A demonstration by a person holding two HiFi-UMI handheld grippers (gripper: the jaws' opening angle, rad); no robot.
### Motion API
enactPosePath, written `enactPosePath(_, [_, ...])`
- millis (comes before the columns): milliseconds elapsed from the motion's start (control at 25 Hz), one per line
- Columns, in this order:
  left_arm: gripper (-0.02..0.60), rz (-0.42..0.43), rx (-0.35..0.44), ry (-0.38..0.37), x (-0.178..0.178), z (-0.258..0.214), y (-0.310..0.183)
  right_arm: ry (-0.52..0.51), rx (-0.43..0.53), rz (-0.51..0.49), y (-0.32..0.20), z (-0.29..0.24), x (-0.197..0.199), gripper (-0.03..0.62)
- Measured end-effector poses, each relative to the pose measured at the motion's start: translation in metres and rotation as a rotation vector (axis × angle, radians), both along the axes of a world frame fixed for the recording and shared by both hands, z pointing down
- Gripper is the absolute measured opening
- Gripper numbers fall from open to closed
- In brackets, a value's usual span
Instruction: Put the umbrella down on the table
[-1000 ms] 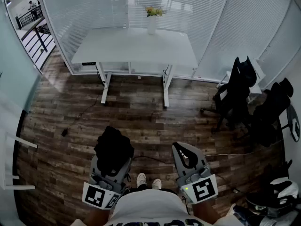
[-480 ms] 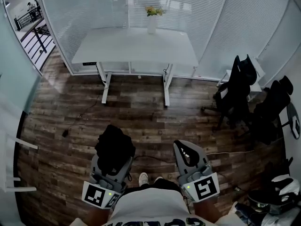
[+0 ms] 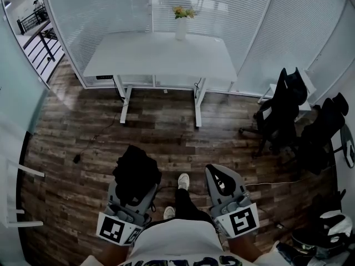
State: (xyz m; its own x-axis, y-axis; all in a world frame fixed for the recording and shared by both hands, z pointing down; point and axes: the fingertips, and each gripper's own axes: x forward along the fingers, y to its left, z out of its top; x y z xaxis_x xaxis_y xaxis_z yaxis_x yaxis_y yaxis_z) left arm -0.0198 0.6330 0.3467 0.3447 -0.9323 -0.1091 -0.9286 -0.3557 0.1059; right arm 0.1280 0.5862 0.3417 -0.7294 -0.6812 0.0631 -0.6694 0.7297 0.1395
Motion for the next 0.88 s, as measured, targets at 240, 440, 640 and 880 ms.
enactPosePath(240, [0.268,-0.01,-0.002,-0.004,-0.004,0.002,-0.053,0.0,0.002,0.003,-0.058,0.004,-0.001,0.009])
enactPosePath(440, [0.268,-0.02,-0.005,-0.006,-0.001,0.002,-0.11,-0.01,-0.005,-0.004,-0.115,0.004,0.003,0.009])
enactPosePath(640, [0.268,-0.026,-0.005,-0.003,0.008,-0.004,-0.175,-0.013,-0.006,-0.006,-0.182,-0.001,0.013,0.009])
enactPosePath(880, [0.268,-0.03,0.007,-0.003,0.025,-0.009,-0.257,-0.018,0.004,-0.015,-0.262,-0.007,0.029,0.009])
